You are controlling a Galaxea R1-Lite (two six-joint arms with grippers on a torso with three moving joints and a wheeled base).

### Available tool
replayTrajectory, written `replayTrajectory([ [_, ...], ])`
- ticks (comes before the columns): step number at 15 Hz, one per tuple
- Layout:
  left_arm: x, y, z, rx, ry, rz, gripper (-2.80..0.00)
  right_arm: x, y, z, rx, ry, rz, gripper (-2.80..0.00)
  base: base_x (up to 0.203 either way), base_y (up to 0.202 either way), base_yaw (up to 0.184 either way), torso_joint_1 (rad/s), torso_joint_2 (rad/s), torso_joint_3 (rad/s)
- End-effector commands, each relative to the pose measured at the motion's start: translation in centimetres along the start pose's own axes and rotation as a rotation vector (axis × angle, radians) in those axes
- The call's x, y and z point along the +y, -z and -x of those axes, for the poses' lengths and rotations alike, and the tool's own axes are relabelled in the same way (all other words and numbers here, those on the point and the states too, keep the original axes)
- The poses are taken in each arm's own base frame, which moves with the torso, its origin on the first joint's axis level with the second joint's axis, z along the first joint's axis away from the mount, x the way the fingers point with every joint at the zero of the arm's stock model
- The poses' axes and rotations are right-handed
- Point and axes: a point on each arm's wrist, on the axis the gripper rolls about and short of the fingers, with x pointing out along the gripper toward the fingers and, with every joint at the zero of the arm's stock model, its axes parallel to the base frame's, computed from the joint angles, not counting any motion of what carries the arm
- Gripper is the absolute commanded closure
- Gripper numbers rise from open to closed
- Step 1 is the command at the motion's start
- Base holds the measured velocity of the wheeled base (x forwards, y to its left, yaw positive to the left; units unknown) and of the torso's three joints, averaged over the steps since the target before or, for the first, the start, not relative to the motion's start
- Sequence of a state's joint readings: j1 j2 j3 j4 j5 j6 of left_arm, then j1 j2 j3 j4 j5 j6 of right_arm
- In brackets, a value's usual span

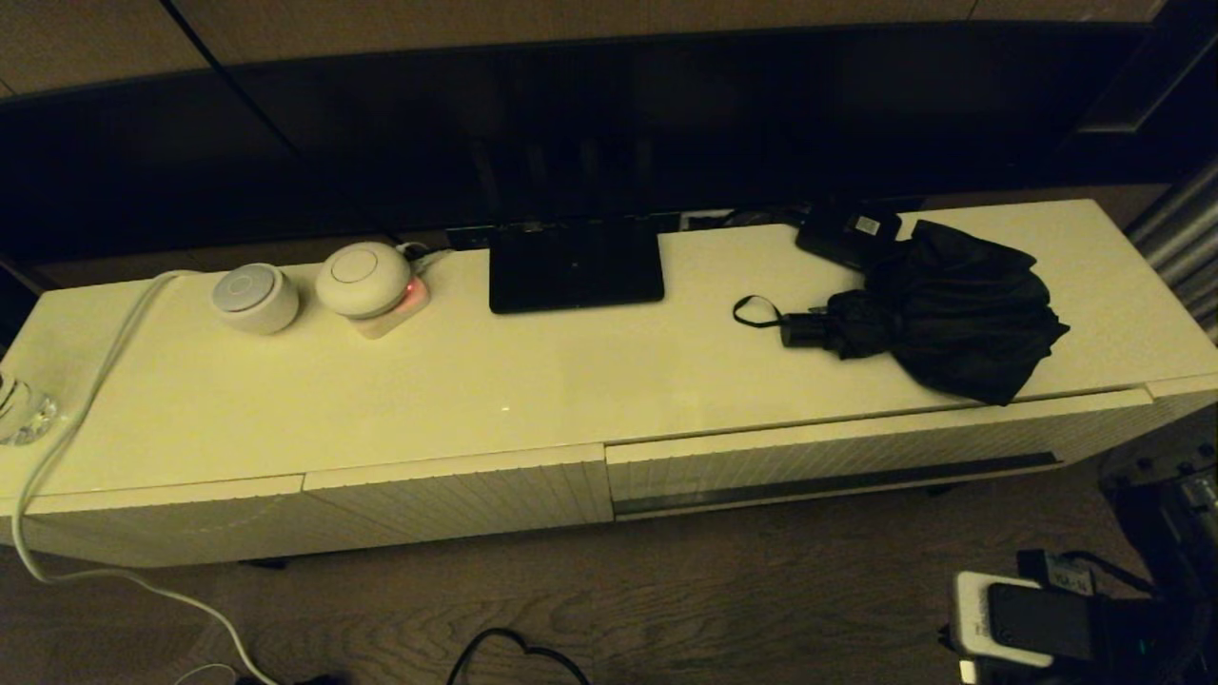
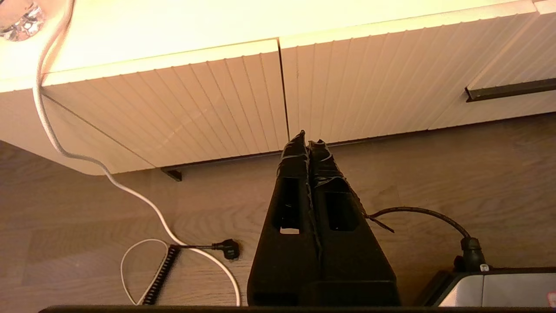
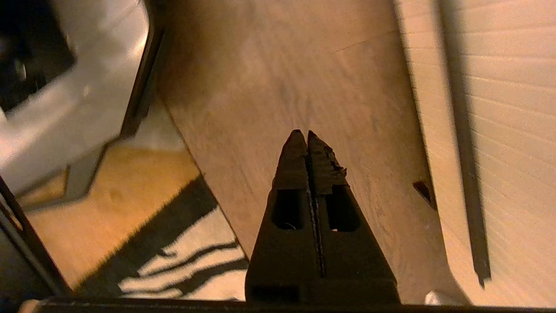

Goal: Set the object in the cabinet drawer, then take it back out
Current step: Open the drawer

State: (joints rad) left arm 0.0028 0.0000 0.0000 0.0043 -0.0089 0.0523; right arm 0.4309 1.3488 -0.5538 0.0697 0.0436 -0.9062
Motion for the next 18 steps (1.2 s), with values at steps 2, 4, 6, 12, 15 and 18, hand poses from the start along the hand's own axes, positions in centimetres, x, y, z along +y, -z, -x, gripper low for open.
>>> replayTrajectory([
  [2, 0.0, 0.1, 0.0, 0.003, 0.000, -0.001, 0.00, 1.4, 1.1, -2.3, 0.054, -0.082, 0.083, 0.00, 0.000, 0.000, 0.000, 0.000, 0.00, 0.000],
  [4, 0.0, 0.1, 0.0, 0.003, 0.000, -0.001, 0.00, 1.9, 1.6, -2.7, 0.063, -0.097, 0.165, 0.00, 0.000, 0.000, 0.000, 0.000, 0.00, 0.000],
  [6, 0.0, 0.1, 0.0, 0.003, 0.000, -0.001, 0.00, 2.3, 2.3, -3.0, 0.078, -0.112, 0.237, 0.00, 0.000, 0.000, 0.000, 0.000, 0.00, 0.000],
  [12, 0.0, 0.1, 0.0, 0.003, 0.000, -0.001, 0.00, 1.9, 3.9, -6.4, 0.152, -0.098, 0.342, 0.00, 0.000, 0.000, 0.000, 0.000, 0.00, 0.000],
  [15, 0.0, 0.1, 0.0, 0.003, 0.000, 0.000, 0.00, 1.5, 3.9, -7.9, 0.133, -0.051, 0.364, 0.00, 0.000, 0.000, 0.000, 0.000, 0.00, 0.000],
  [18, 0.0, 0.1, 0.0, 0.003, 0.000, 0.000, 0.00, 2.1, 4.5, -8.5, 0.154, -0.101, 0.413, 0.00, 0.000, 0.000, 0.000, 0.000, 0.00, 0.000],
])
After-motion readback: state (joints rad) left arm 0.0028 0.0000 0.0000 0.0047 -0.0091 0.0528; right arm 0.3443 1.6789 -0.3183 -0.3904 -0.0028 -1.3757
